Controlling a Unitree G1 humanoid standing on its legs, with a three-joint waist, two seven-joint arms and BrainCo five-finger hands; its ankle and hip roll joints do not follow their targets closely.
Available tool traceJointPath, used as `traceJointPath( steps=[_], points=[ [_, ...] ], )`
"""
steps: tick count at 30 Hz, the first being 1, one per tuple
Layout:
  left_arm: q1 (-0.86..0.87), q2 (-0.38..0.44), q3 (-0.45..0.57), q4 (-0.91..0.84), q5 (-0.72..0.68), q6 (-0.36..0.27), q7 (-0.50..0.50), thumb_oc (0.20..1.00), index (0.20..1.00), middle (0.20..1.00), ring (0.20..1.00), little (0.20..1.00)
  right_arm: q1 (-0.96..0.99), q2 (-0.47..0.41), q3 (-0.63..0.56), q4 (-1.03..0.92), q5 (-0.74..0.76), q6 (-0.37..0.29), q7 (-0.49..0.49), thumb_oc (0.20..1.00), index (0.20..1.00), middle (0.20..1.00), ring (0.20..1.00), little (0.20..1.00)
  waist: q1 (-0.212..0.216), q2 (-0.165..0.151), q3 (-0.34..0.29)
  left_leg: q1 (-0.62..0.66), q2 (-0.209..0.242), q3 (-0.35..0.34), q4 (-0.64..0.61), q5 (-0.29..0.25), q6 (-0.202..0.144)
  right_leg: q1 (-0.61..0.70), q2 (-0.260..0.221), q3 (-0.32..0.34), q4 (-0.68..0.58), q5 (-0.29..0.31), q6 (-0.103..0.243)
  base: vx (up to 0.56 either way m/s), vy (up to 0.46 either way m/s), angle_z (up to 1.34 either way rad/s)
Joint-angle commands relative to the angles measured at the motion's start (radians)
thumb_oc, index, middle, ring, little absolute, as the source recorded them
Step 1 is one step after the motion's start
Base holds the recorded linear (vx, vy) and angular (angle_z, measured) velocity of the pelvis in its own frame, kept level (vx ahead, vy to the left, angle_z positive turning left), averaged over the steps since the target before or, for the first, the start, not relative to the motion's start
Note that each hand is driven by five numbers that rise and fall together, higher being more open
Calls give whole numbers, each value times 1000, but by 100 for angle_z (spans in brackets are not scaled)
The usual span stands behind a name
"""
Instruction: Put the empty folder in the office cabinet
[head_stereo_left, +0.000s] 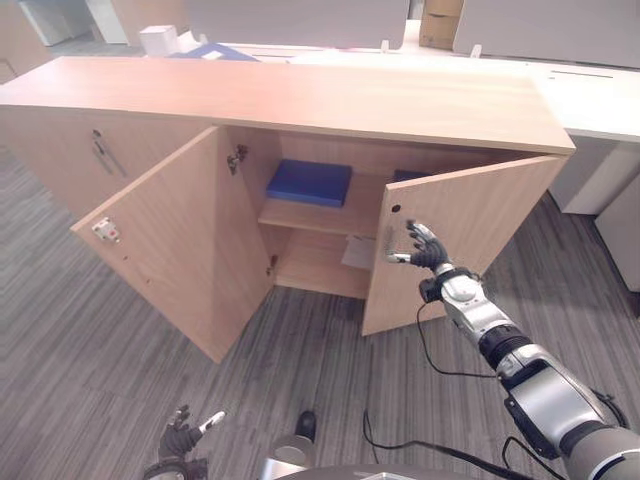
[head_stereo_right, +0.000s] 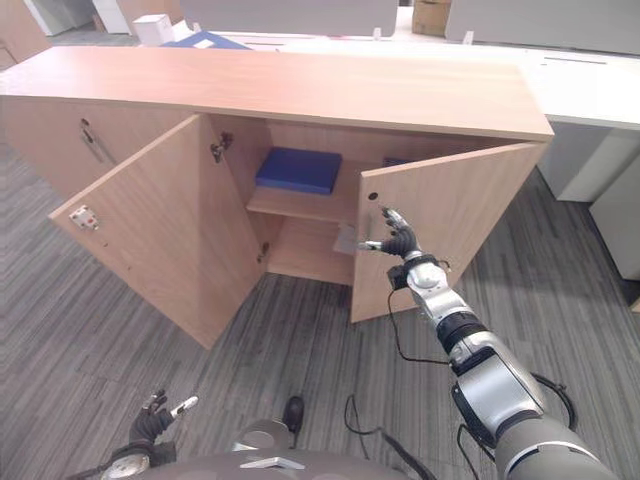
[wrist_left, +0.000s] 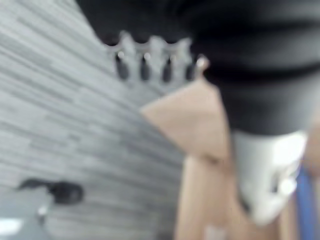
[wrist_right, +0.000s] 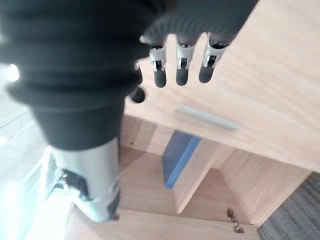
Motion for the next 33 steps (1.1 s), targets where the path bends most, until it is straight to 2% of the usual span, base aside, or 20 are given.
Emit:
traceJointPath(
  steps=[1, 5, 6, 7, 9, 10, 11, 12, 15, 19, 20, 22, 23, 26, 27, 28, 33],
  points=[
    [-74, 58, 4, 38, -21, -102, 93, 1000, 1000, 1000, 1000, 1000, -75, -35, -2, -2, -2, -39, -15, 1000, 1000, 1000, 1000, 1000, 25, -8, 15, 73, 24, 1, 0, -145, -44, -40, -3, -24, 2, -7, -29, -4, 27, 6],
    [-77, 71, 75, -9, -73, -172, 217, 1000, 1000, 1000, 1000, 1000, 15, -53, -46, -1, 77, 37, -3, 1000, 1000, 1000, 1000, 1000, 14, -9, 15, 69, 28, 3, 0, -143, -46, -41, -6, -24, 2, -9, -30, -14, 64, 1],
    [-77, 72, 86, -14, -72, -177, 228, 1000, 1000, 1000, 1000, 1000, 32, -55, -54, -3, 74, 38, 3, 1000, 1000, 1000, 1000, 1000, 12, -9, 16, 69, 29, 6, 0, -143, -46, -42, -6, -24, 2, -9, -30, -62, 146, 2],
    [-75, 79, 142, -48, -39, -214, 299, 1000, 1000, 1000, 1000, 1000, 147, -70, -89, -37, 87, 47, 20, 1000, 1000, 1000, 1000, 1000, -8, -12, 27, 68, 38, 35, 0, -141, -46, -42, -10, -30, 2, -8, -29, -62, 145, 3],
    [-71, 86, 170, -74, -16, -241, 345, 1000, 1000, 1000, 1000, 1000, 234, -76, -117, -73, 85, 76, 21, 1000, 1000, 1000, 1000, 1000, -27, -15, 37, 73, 48, 72, 0, -139, -47, -43, -16, -40, 2, -6, -28, -91, 211, 15],
    [-69, 92, 199, -99, 8, -255, 363, 1000, 1000, 1000, 1000, 1000, 323, -76, -134, -110, 32, 88, 21, 1000, 1000, 1000, 1000, 1000, -50, -17, 46, 74, 55, 112, 0, -137, -46, -50, -27, -48, 2, 1, -22, -101, 237, 24],
    [-69, 93, 207, -106, 12, -259, 367, 1000, 1000, 1000, 1000, 1000, 347, -76, -136, -122, 14, 95, 19, 1000, 1000, 1000, 1000, 1000, -57, -17, 48, 73, 56, 124, 0, -135, -45, -53, -31, -50, 2, 5, -20, -124, 302, 19],
    [-79, 106, 235, -129, 30, -261, 383, 1000, 1000, 1000, 1000, 1000, 424, -69, -139, -148, -22, 123, 19, 1000, 1000, 1000, 1000, 1000, -77, -21, 60, 69, 52, 140, 0, -138, -38, -65, -42, -48, 2, 16, -11, -96, 220, 18],
    [-108, 144, 285, -155, 32, -249, 376, 1000, 1000, 1000, 1000, 1000, 528, -55, -138, -164, -67, 128, 12, 1000, 1000, 1000, 1000, 1000, -106, -32, 84, 60, 36, 152, 2, -149, -19, -89, -63, -33, 9, 36, 11, -112, 244, 6],
    [-202, 266, 379, -179, -12, -200, 366, 1000, 1000, 1000, 1000, 1000, 667, -51, -189, -134, -50, 108, -33, 1000, 1000, 1000, 1000, 1000, -154, -63, 147, 37, -11, 183, 24, -184, 31, -150, -133, -3, 45, 92, 73, -155, 329, -3],
    [-215, 284, 392, -178, -27, -193, 361, 1000, 1000, 1000, 1000, 1000, 676, -53, -198, -126, -48, 102, -39, 1000, 1000, 1000, 1000, 1000, -160, -67, 154, 31, -15, 184, 31, -191, 38, -159, -138, 6, 54, 94, 75, -91, 192, 0],
    [-231, 307, 408, -175, -39, -195, 377, 1000, 1000, 1000, 1000, 1000, 686, -57, -212, -113, -45, 98, -50, 1000, 1000, 1000, 1000, 1000, -169, -72, 164, 21, -21, 180, 41, -201, 48, -177, -139, 27, 71, 91, 76, -75, 162, -8],
    [-247, 336, 431, -160, -67, -201, 405, 1000, 1000, 1000, 1000, 1000, 700, -64, -236, -87, -48, 83, -52, 1000, 1000, 1000, 1000, 1000, -184, -78, 179, 12, -28, 169, 50, -216, 59, -205, -128, 62, 90, 85, 76, -82, 192, -13],
    [-261, 393, 472, -125, -106, -203, 413, 1000, 1000, 1000, 1000, 1000, 702, -72, -251, -54, -33, 69, -51, 1000, 1000, 1000, 1000, 1000, -191, -90, 196, 4, -27, 184, 58, -226, 63, -224, -121, 68, 106, 79, 77, -73, 118, 18],
    [-269, 431, 502, -108, -104, -201, 420, 1000, 1000, 1000, 1000, 1000, 699, -75, -260, -28, -23, 60, -50, 1000, 1000, 1000, 1000, 1000, -193, -103, 208, -3, -24, 197, 62, -231, 63, -234, -115, 70, 107, 82, 81, -63, 50, 2],
    [-269, 431, 502, -108, -104, -201, 420, 1000, 1000, 1000, 1000, 1000, 699, -75, -260, -28, -23, 60, -50, 1000, 1000, 1000, 1000, 1000, -193, -103, 208, -3, -24, 197, 62, -231, 63, -234, -115, 70, 107, 82, 81, -69, 30, -14],
    [-315, 559, 552, -67, -131, -148, 437, 1000, 1000, 1000, 1000, 1000, 672, -88, -281, 6, 16, 13, -24, 1000, 1000, 1000, 1000, 1000, -190, -146, 241, -47, -11, 219, 82, -243, 64, -265, -90, 94, 84, 93, 83, -84, -24, 7]
  ],
)
